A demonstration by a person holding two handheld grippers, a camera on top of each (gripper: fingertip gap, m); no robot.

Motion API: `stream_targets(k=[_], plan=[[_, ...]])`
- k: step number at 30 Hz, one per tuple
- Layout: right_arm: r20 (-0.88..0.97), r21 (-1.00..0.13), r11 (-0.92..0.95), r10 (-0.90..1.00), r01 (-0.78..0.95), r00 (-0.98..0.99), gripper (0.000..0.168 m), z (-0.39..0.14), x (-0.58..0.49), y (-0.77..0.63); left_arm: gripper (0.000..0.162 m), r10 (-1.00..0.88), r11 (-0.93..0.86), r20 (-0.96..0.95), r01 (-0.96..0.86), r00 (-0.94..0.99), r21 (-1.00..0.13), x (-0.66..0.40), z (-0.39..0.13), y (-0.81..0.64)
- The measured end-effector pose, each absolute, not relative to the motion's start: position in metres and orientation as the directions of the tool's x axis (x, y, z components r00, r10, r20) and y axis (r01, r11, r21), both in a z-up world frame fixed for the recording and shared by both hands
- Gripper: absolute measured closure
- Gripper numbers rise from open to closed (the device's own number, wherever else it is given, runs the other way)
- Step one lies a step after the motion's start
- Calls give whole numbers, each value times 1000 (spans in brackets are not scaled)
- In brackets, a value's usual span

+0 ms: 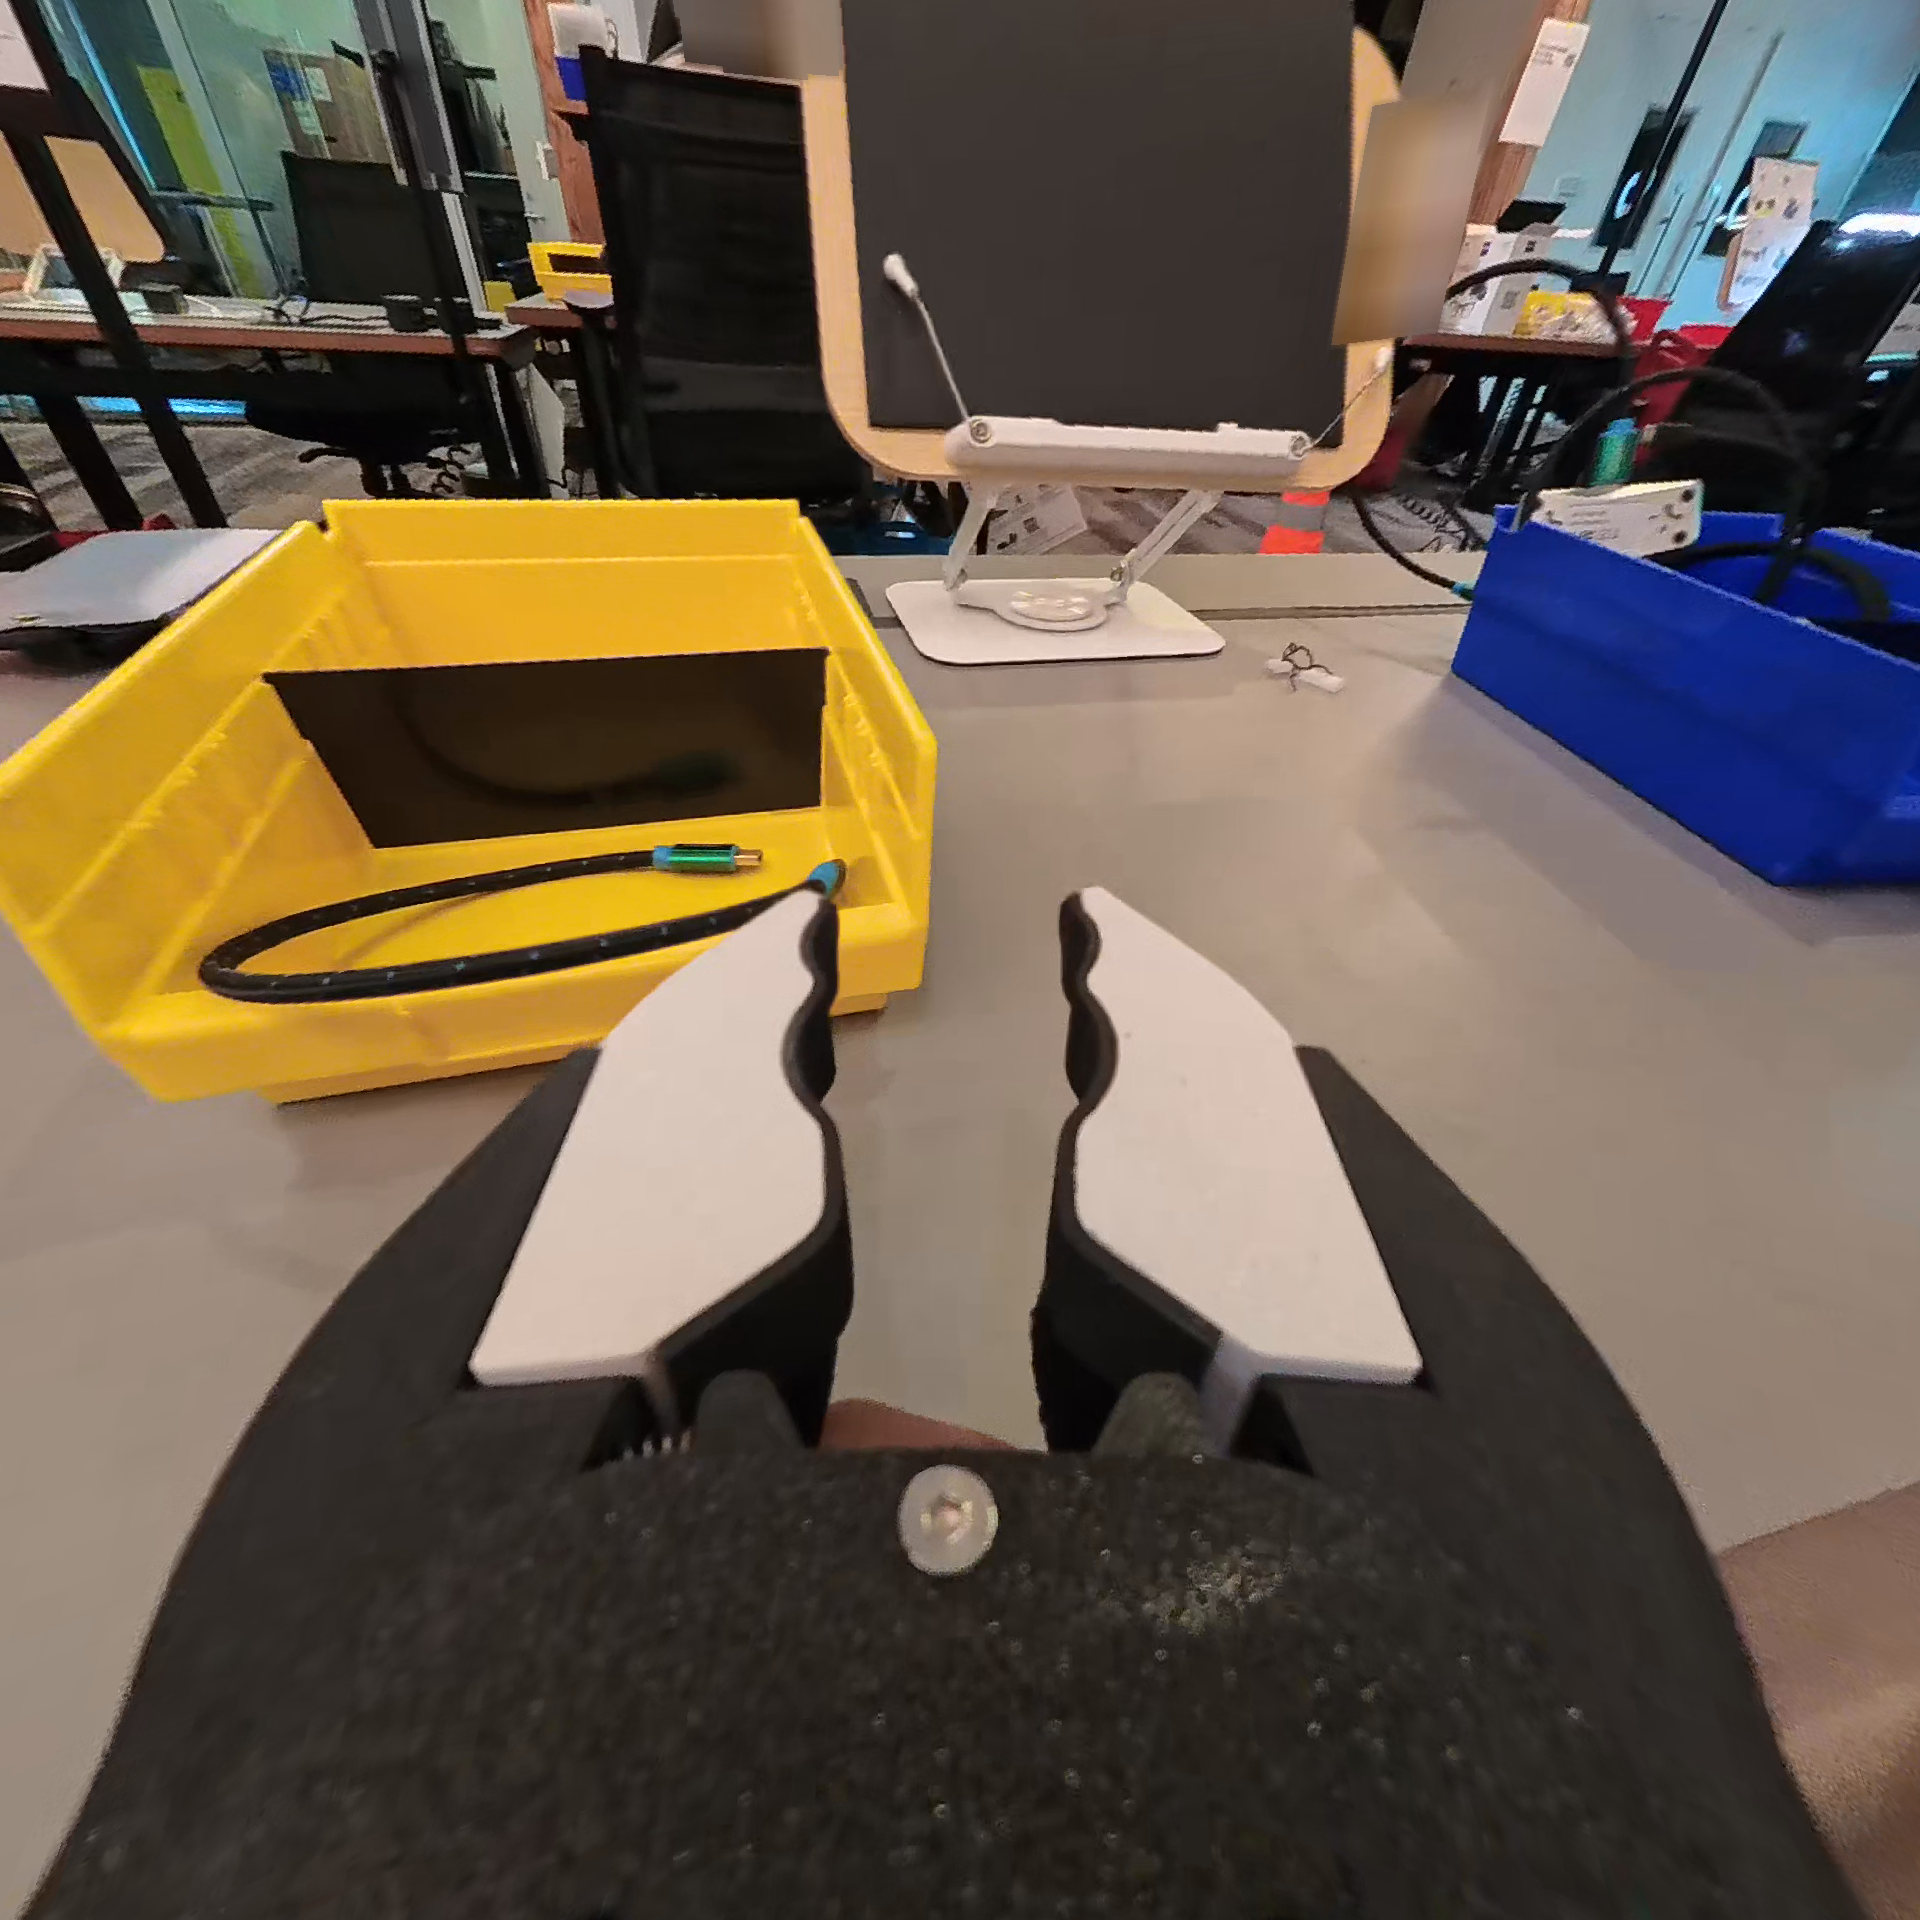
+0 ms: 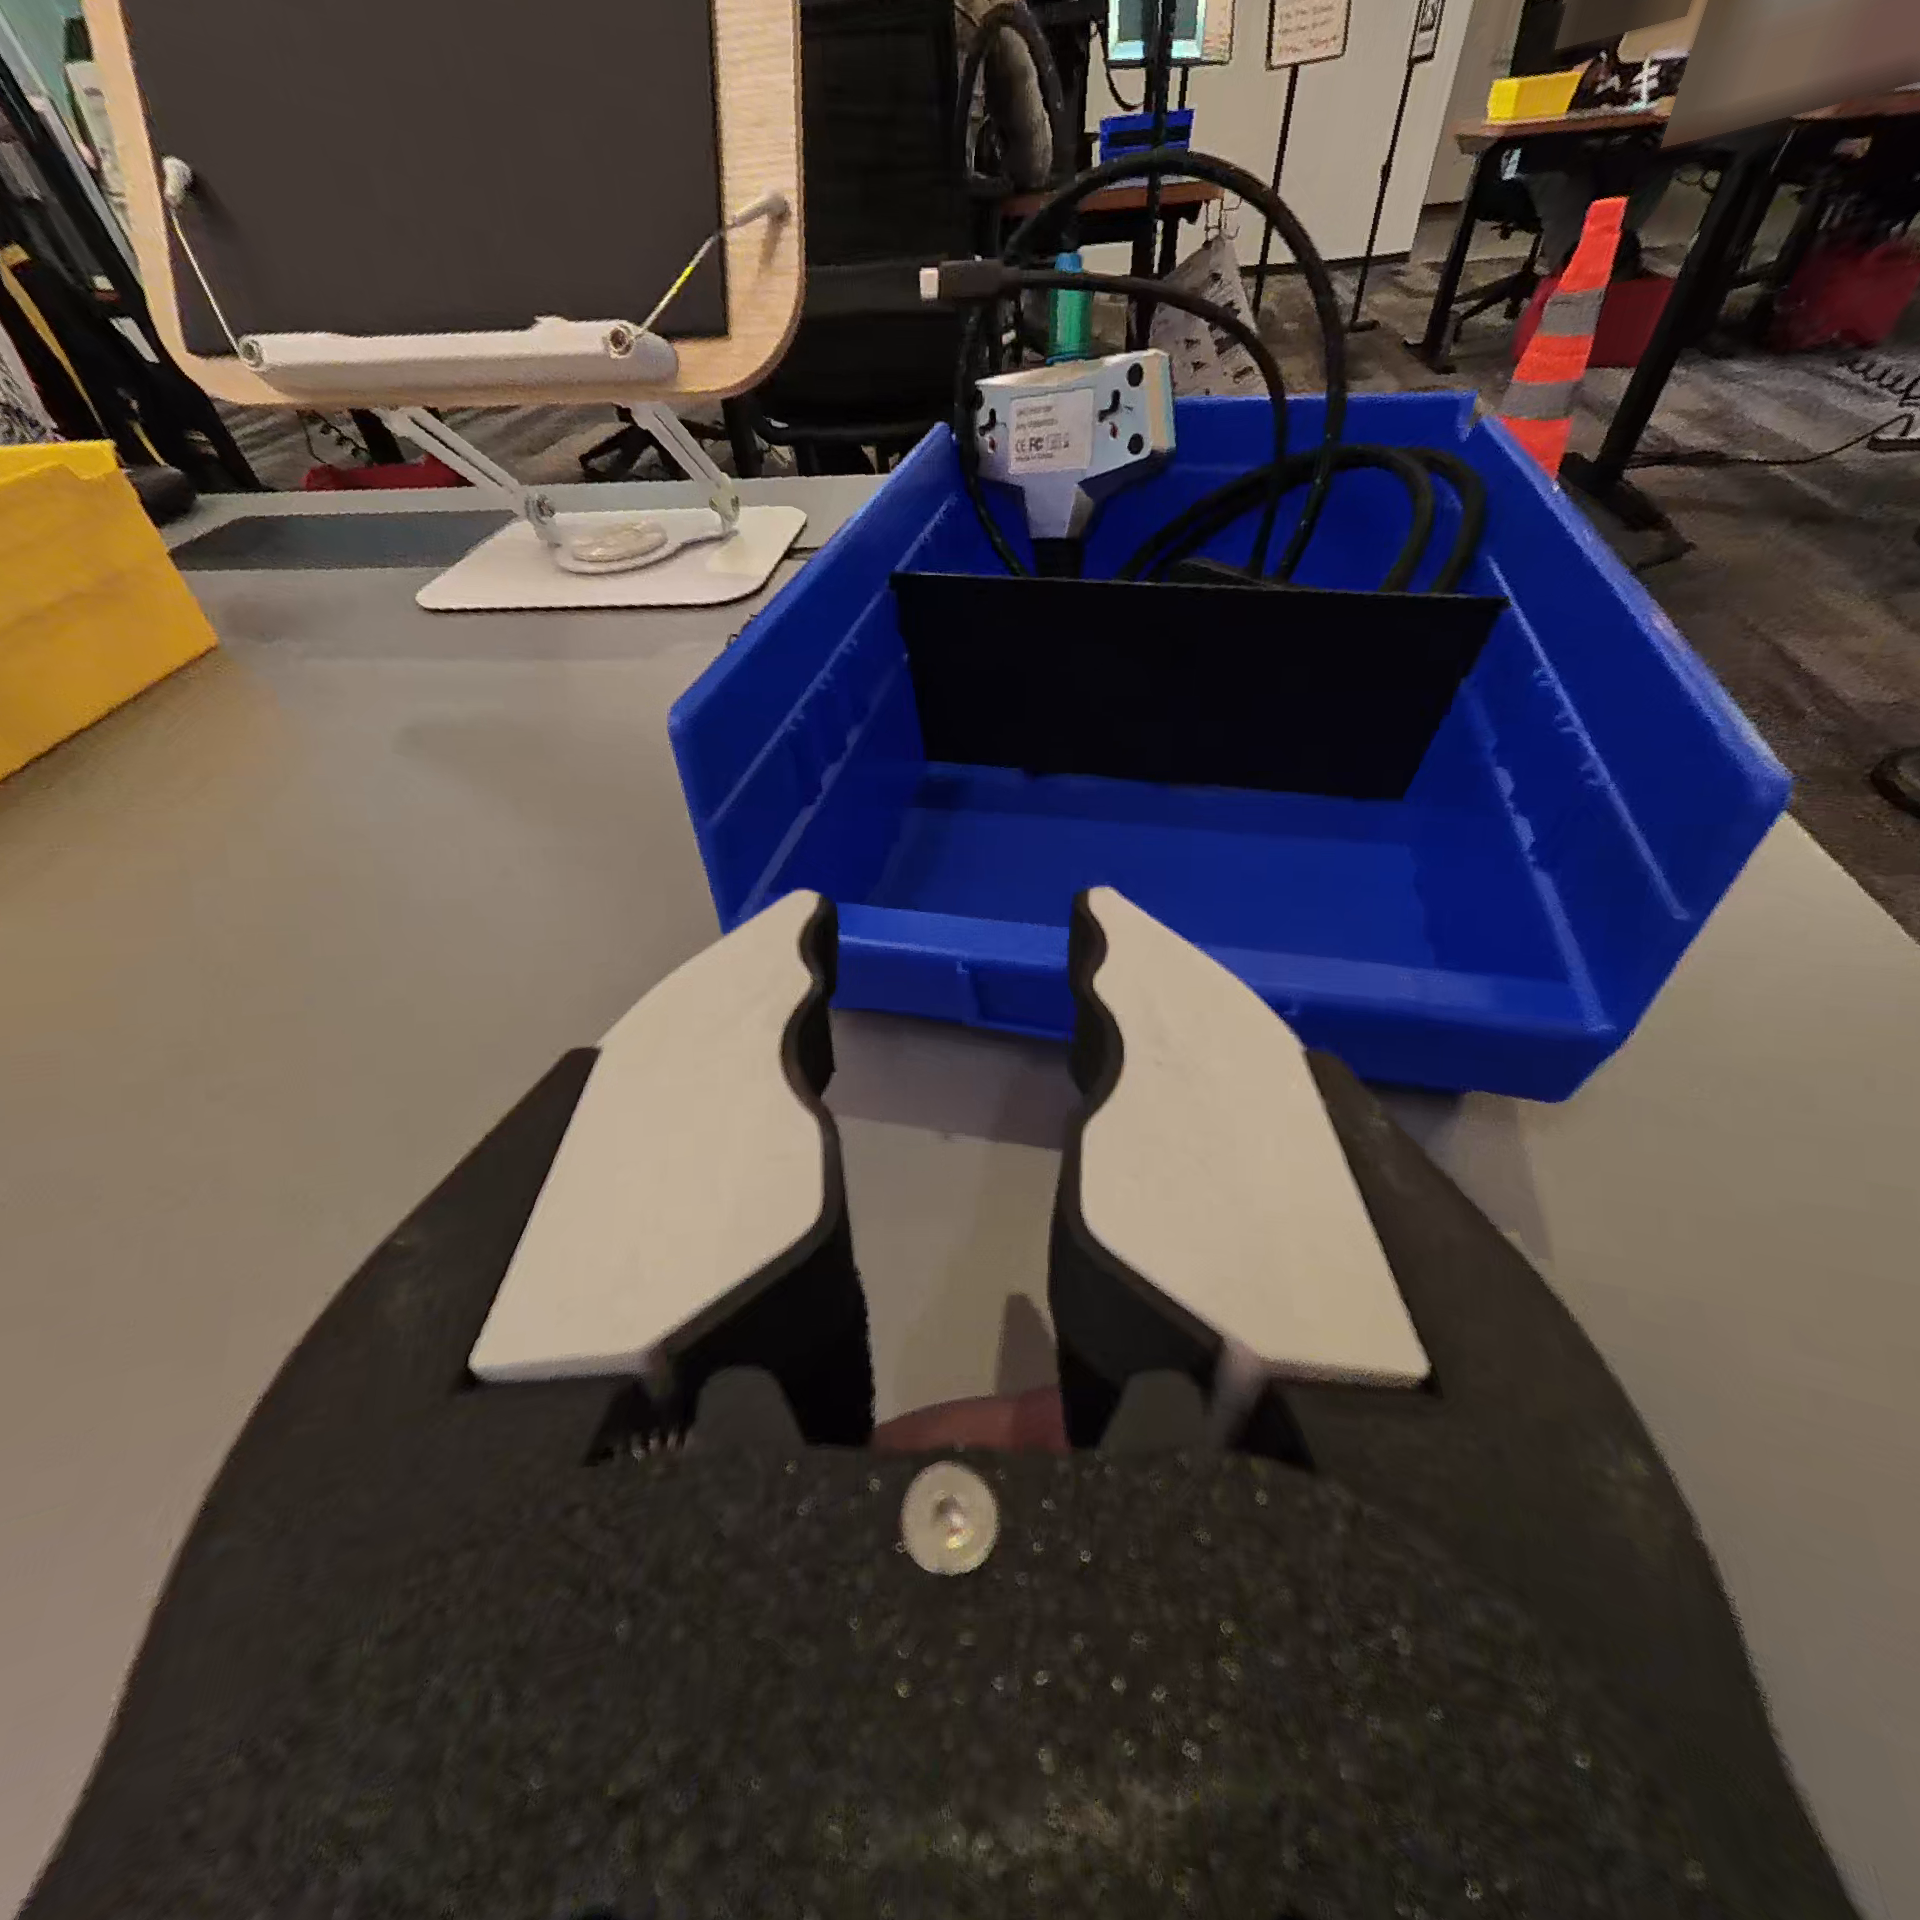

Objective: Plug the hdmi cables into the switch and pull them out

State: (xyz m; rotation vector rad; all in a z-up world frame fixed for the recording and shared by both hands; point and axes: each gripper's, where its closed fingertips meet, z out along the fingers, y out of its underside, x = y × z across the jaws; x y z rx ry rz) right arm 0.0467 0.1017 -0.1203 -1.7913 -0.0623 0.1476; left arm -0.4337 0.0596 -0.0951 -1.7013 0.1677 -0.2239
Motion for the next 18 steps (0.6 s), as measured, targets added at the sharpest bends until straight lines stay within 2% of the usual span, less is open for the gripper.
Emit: stream_targets(k=[12, 18], plan=[[-76, -969, -243, 88, -52, 993, 128, -126, 62, 104, 124, -246, -207, 41, -11, 968, -978, -434, -113, 75], [-77, -963, -265, 84, -53, 993, 127, -131, 63, 116, 124, -261, -239, 100, 36, 960, -970, -431, -117, 81]])
